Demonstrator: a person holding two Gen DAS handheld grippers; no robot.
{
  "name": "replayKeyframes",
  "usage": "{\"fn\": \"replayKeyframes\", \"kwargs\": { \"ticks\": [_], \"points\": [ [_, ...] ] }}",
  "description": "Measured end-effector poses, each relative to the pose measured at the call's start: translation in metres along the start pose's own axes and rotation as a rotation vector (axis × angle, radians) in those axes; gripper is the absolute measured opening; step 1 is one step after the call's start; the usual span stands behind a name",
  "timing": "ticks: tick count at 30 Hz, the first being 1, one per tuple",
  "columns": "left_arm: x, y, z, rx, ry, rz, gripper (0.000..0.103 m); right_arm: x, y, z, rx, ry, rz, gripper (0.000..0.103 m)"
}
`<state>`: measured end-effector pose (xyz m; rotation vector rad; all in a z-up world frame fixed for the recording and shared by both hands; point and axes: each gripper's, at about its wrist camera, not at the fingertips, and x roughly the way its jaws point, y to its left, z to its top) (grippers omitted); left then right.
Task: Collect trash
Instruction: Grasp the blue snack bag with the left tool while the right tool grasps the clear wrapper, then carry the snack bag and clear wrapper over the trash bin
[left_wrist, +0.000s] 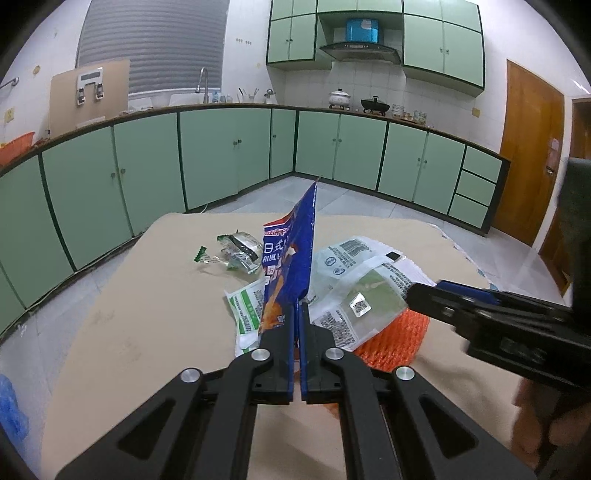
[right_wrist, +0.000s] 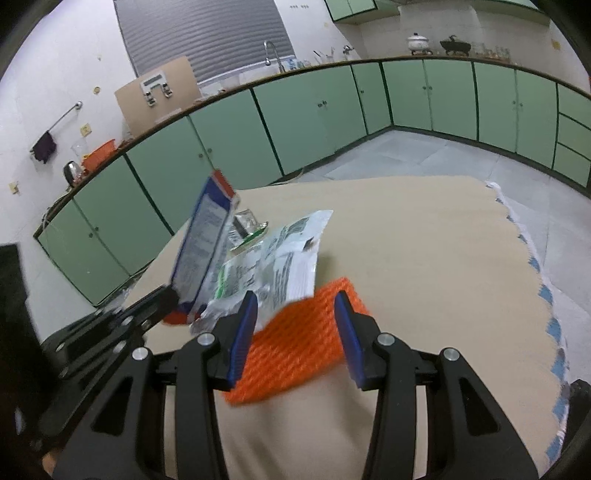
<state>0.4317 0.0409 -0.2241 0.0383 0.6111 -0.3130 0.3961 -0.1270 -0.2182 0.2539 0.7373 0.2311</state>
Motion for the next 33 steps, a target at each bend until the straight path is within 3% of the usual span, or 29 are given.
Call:
{"fn": "replayKeyframes", "kwargs": {
  "ticks": [2,5,7,15,33],
  "points": [
    [0.001,-0.001,-0.001,-0.001,0.002,-0.002,0.002,0.008,0.001,0.004,0.007,0.009,0.010,0.043],
    [0.002,-0.002,-0.002,-0.001,0.006,-0.005,0.002,0.013,0.005,0.004,0.006,0.033,0.052,0.005],
    [0.001,-0.002,-0.002,0.001,0.006,-0.004,0.002,0.006,0.008,0.004,-0.004,0.016,0.063,0.002],
    [-0.026,-0.008,0.010,0.017,-0.027,0.000,0.002,-0.031,0.015,0.011,-0.005,-0.025,0.093,0.001],
    [-0.144,-0.045,0.031,0.052,-0.146,0.015,0.002,-0.166,0.035,0.006,-0.063,-0.156,0.077,0.001]
  ]
}}
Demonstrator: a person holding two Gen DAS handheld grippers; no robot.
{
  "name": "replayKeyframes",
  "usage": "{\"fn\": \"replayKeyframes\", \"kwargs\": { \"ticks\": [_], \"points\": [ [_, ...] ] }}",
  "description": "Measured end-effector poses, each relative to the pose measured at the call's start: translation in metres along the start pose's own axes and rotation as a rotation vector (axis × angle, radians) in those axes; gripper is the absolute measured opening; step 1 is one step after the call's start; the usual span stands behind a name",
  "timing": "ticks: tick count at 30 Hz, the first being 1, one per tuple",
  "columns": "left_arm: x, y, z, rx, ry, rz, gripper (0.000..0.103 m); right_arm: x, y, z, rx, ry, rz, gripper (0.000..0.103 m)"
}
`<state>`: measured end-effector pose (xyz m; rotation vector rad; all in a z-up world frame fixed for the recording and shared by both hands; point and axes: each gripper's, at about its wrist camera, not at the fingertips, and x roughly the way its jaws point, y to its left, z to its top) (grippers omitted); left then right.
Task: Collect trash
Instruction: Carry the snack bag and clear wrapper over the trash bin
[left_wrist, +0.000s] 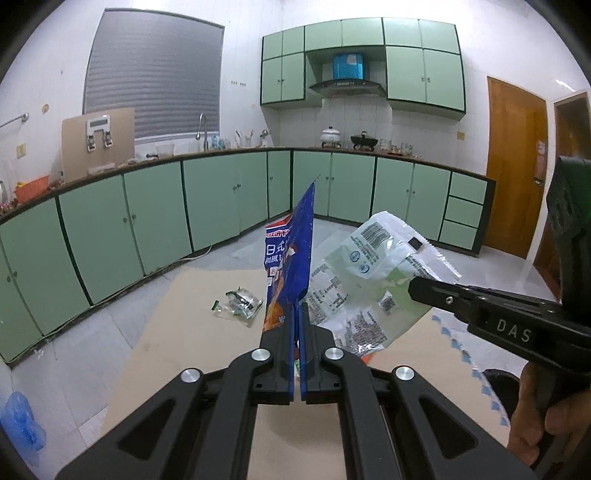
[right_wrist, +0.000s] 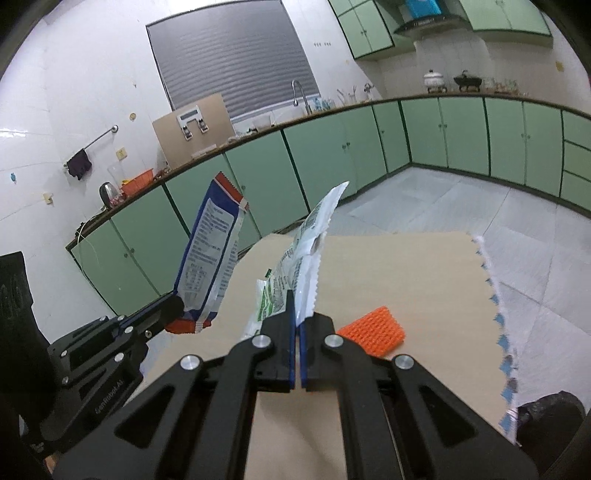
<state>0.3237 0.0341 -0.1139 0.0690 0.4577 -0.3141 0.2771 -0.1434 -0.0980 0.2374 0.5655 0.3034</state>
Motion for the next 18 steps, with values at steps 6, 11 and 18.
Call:
{"fn": "replayKeyframes", "kwargs": {
  "ticks": [6,11,18],
  "points": [
    [-0.032,-0.021,0.004,0.019,-0.021,-0.023,0.002,-0.055,-0.005,-0.003,-0.010,-0.047,-0.032,0.001],
    [-0.050,-0.043,0.005,0.036,-0.031,-0.055,0.002,-0.099,-0.015,-0.012,-0.029,-0.076,-0.082,0.001],
    [-0.061,-0.101,-0.007,0.074,-0.010,-0.165,0.002,-0.160,-0.058,-0.037,-0.057,-0.093,-0.217,0.001]
  ]
}}
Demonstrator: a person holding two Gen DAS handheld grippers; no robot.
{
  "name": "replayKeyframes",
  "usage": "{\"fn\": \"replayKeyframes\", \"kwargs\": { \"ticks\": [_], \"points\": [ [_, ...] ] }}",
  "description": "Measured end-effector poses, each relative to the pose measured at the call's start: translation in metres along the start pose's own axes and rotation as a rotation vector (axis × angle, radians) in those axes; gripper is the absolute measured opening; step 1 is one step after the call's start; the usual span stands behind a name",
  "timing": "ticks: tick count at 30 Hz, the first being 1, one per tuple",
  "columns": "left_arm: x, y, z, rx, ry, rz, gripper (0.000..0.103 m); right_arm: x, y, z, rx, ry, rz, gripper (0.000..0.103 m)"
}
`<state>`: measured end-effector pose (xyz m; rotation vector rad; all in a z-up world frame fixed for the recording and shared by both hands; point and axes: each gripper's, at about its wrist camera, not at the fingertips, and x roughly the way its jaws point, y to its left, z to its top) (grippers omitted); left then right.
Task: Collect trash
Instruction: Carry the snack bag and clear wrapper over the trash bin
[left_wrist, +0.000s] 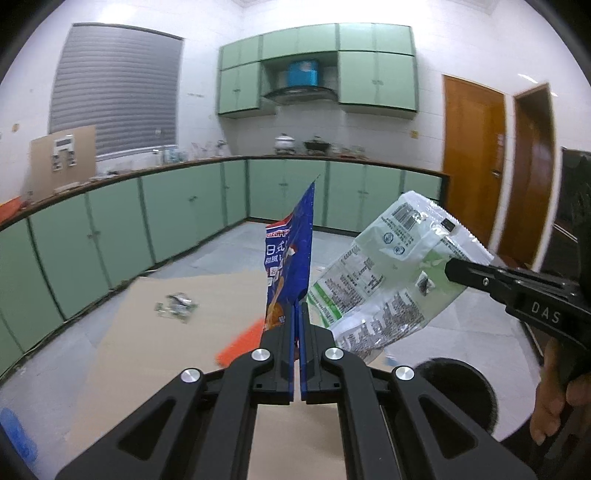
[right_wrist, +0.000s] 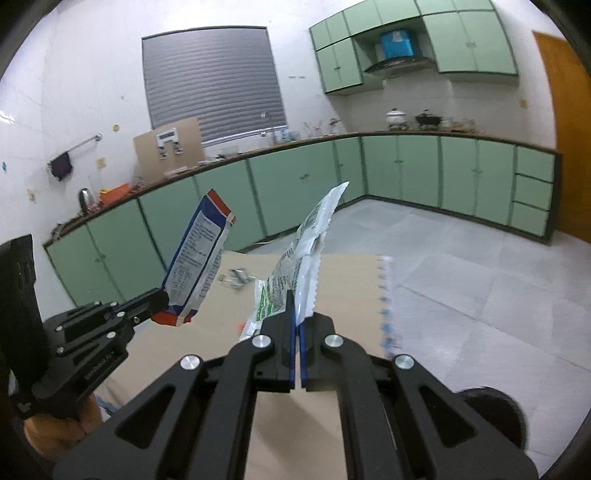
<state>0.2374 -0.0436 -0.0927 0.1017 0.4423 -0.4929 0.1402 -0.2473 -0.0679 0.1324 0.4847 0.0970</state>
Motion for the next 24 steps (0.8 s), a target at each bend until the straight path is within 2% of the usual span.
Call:
{"fn": "replayKeyframes", "kwargs": {
  "ticks": [10,19,24],
  "points": [
    [0.046,-0.117,-0.028,0.054,0.091,-0.215,0.002,-0.035,-0.123,-0.063,0.105,0.081,-0.219,0.001],
    [0.109,-0.213,-0.069,0.108,0.229,-0.362,0.002,-0.017,-0.210,-0.138,0.230,0.233,-0.352,0.001],
    [0.147,-0.252,-0.097,0.125,0.321,-0.403,0.002,-0.001,-0.247,-0.171,0.294,0.320,-0.397,0.001]
  ]
}}
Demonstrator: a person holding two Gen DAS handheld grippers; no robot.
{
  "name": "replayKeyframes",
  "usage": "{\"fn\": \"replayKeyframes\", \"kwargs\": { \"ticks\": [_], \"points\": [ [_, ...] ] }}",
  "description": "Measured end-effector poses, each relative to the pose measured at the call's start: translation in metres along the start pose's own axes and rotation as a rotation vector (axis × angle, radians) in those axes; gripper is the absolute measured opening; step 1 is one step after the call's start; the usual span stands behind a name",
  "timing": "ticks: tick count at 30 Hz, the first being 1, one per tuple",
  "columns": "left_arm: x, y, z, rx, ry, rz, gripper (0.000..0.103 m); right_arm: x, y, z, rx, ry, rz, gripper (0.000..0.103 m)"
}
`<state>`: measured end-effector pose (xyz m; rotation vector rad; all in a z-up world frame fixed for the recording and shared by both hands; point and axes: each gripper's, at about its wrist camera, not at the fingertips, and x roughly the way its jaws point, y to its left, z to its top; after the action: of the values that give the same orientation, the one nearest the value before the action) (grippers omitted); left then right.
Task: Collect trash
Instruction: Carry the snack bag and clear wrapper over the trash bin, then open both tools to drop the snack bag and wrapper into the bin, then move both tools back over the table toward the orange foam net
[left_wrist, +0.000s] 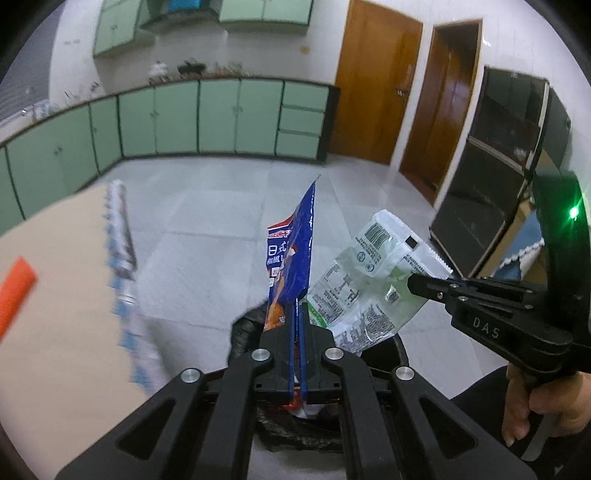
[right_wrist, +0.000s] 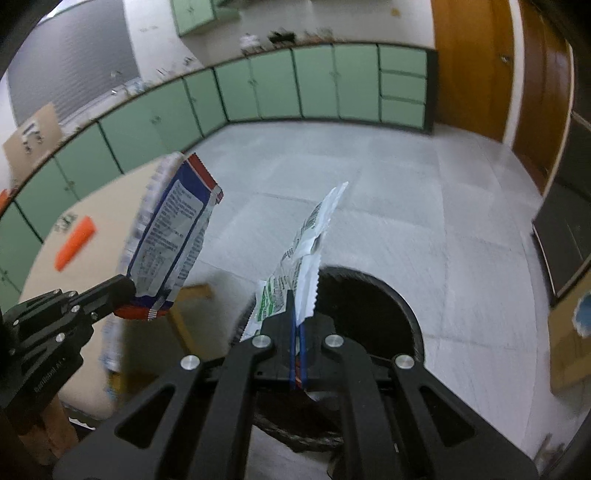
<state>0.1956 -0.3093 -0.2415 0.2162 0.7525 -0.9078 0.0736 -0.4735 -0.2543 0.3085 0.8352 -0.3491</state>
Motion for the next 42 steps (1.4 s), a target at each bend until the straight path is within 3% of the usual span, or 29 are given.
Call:
{"fn": "replayKeyframes", "kwargs": {
  "ticks": [10,12,14,19,20,23,26,28,33,37,42],
  "points": [
    [0.084,-0.018,-0.022,-0.007,0.162,-0.047,0.003,0.062,-0.020,-0.007,0.024,0.175,-0.062,0.005],
    [0.093,-0.019,-0.026,-0.008,0.181,-0.047,0.008,0.066,-0.022,-0.006,0.026,0.179,-0.064,0.008],
    [0.103,-0.021,-0.028,-0.006,0.194,-0.041,0.015,0.066,-0.023,-0.004,0.031,0.176,-0.069,0.021],
    [0.101,-0.021,-0.028,-0.004,0.187,-0.032,0.016,0.068,-0.026,0.003,0.036,0.176,-0.066,0.032],
    [0.095,-0.020,-0.026,-0.003,0.175,-0.021,0.017,0.065,-0.027,0.003,0.037,0.171,-0.061,0.032],
    [0.069,-0.010,-0.021,-0.028,0.129,0.028,0.039,0.056,-0.023,0.005,0.017,0.143,-0.062,0.032],
    [0.029,0.013,-0.013,-0.074,0.075,0.090,0.043,0.041,-0.001,0.010,-0.037,0.100,-0.051,0.032],
    [0.005,0.027,-0.008,-0.099,0.043,0.128,0.052,0.032,0.015,0.014,-0.060,0.078,-0.036,0.032],
    [-0.067,0.071,0.006,-0.118,-0.057,0.263,0.063,-0.003,0.074,0.030,-0.140,-0.014,0.021,0.053],
    [-0.111,0.115,0.003,-0.130,-0.097,0.382,0.071,-0.018,0.123,0.042,-0.199,-0.054,0.082,0.058],
    [-0.144,0.167,-0.015,-0.180,-0.098,0.482,0.072,-0.023,0.185,0.052,-0.274,-0.071,0.151,0.059]
  ]
}}
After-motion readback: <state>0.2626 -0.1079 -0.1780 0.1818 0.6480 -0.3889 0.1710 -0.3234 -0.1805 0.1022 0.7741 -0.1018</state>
